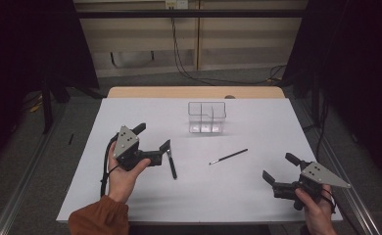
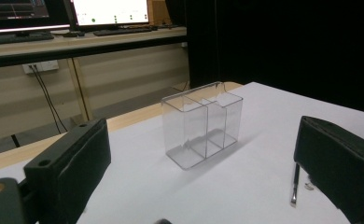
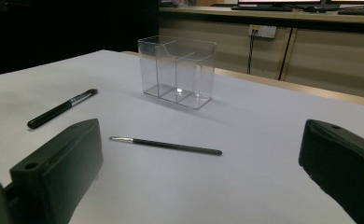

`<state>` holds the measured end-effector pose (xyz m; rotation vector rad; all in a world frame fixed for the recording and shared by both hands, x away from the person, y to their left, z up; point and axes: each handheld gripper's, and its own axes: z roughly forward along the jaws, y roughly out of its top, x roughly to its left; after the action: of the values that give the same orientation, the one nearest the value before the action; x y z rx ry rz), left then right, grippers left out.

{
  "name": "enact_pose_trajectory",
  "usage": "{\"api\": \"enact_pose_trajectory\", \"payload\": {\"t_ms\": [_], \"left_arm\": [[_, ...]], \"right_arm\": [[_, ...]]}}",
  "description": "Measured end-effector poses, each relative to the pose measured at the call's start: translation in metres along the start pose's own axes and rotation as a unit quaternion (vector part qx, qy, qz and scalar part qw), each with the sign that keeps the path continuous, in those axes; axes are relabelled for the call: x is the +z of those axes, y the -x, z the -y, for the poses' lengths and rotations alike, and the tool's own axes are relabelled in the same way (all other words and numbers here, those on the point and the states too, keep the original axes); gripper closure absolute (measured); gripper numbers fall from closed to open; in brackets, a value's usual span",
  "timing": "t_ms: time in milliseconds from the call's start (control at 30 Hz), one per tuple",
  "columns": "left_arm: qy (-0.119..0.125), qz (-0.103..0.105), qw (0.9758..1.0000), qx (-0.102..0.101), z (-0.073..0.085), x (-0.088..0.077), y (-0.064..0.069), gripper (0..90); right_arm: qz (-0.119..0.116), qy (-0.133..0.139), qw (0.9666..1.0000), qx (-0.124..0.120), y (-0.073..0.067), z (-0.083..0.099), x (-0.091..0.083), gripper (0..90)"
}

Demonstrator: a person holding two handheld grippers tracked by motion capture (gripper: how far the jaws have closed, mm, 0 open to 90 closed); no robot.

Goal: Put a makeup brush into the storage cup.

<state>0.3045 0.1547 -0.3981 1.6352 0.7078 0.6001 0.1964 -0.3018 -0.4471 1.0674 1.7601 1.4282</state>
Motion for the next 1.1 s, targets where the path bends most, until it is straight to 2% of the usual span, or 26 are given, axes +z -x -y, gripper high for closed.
{"api": "enact_pose_trajectory", "payload": {"t_ms": [167,267,367,433,467,500,667,733,800,900,1000,1033,1067,1100], "left_arm": [[-0.012,0.002,0.9999,-0.001,-0.001,0.012,0.0,3.1],[-0.027,-0.004,0.9996,-0.002,-0.002,0.017,0.001,1.8],[-0.047,0.0,0.9989,0.006,-0.002,0.023,0.003,1.8],[-0.052,0.002,0.9986,0.005,-0.002,0.024,0.003,1.8],[-0.066,0.013,0.9978,-0.002,-0.001,0.026,0.003,1.8],[-0.073,0.013,0.9972,-0.004,0.0,0.027,0.002,1.9],[-0.105,-0.006,0.9943,-0.012,0.0,0.031,0.0,1.9],[-0.125,0.0,0.9921,-0.013,0.001,0.033,0.0,1.9],[-0.14,0.01,0.9898,-0.025,0.001,0.034,-0.001,2.1],[-0.149,0.009,0.9885,-0.022,0.002,0.034,0.0,2.4],[-0.155,0.013,0.9872,-0.033,0.001,0.034,-0.001,3.1],[-0.165,0.01,0.9857,-0.031,0.001,0.034,-0.001,3.1],[-0.165,0.01,0.9857,-0.031,0.001,0.034,-0.001,3.1],[-0.172,0.005,0.9849,-0.023,0.001,0.034,-0.001,3.1]], "right_arm": [[0.001,0.0,1.0,0.001,0.0,0.0,-0.001,0.0],[0.0,0.0,1.0,0.0,0.0,0.0,-0.001,0.0],[-0.001,-0.001,1.0,0.0,0.0,0.0,-0.001,0.0],[-0.001,-0.002,1.0,0.003,0.0,0.0,-0.001,0.0],[0.0,-0.002,1.0,0.002,0.0,0.0,-0.001,0.0],[0.0,-0.002,1.0,0.002,0.0,0.0,-0.001,0.0],[-0.001,-0.003,1.0,0.001,0.0,0.0,0.0,0.0],[-0.002,-0.004,1.0,0.002,-0.001,0.0,0.0,0.0],[-0.002,-0.006,1.0,0.001,-0.001,0.001,0.0,0.0],[-0.002,-0.006,1.0,0.001,-0.001,0.001,0.0,0.0],[-0.002,-0.007,1.0,0.001,-0.001,0.001,-0.001,0.0],[-0.003,-0.009,1.0,0.001,-0.001,0.001,0.0,0.0],[-0.003,-0.009,1.0,0.001,-0.001,0.001,0.0,0.0],[-0.005,-0.01,0.9999,0.002,-0.001,0.001,0.0,0.0]]}}
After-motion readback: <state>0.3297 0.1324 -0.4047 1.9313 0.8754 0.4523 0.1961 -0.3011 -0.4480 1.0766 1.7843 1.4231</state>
